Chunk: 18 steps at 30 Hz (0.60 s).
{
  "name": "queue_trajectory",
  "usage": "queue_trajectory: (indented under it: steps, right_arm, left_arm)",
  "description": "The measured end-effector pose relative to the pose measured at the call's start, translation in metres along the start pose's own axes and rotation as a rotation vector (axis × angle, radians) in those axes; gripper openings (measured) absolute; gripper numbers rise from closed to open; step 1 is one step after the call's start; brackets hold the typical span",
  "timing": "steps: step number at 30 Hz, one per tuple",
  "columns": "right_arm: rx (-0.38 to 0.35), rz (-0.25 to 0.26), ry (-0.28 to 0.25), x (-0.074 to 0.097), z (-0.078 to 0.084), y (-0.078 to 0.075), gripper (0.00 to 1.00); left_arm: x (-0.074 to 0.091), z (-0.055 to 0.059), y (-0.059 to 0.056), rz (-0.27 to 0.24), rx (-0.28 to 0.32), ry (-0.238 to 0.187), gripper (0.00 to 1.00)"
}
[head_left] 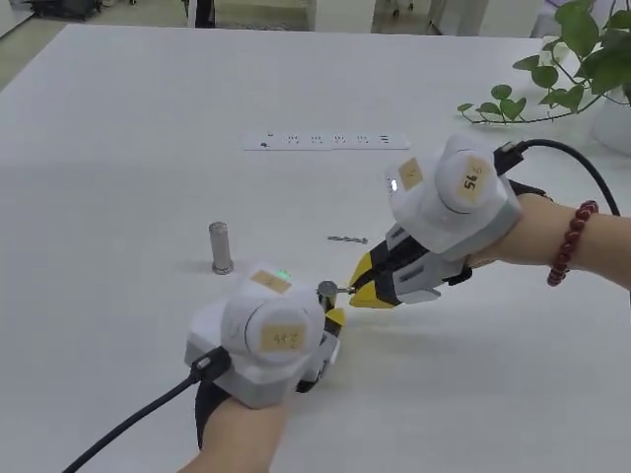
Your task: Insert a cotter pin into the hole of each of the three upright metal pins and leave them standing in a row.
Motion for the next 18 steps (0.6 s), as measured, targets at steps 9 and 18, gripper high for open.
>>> queue_trajectory:
  steps: [9,18]
  right_arm:
    - [0.014,0.008,0.014,-0.0010,-0.0019,0.0008,0.05]
    - [0.021,0.007,0.018,-0.0042,-0.0069,0.0005,0.05]
  left_arm:
    - [0.0017,0.0048,0.0021,-0.010,0.006,0.014,0.12]
    - [0.0017,0.0045,0.0016,-0.013,0.007,0.018,0.12]
Point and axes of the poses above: the centre of the closed fingertips' face, and the gripper's own axes: x roughly backward along the fingers, y roughly to its left, z roughly out of its underside, the point moved 1 cm from there along x, roughly backward along the fingers, and after that the axes turned 15 degrees about -z, right-handed, at the moved point
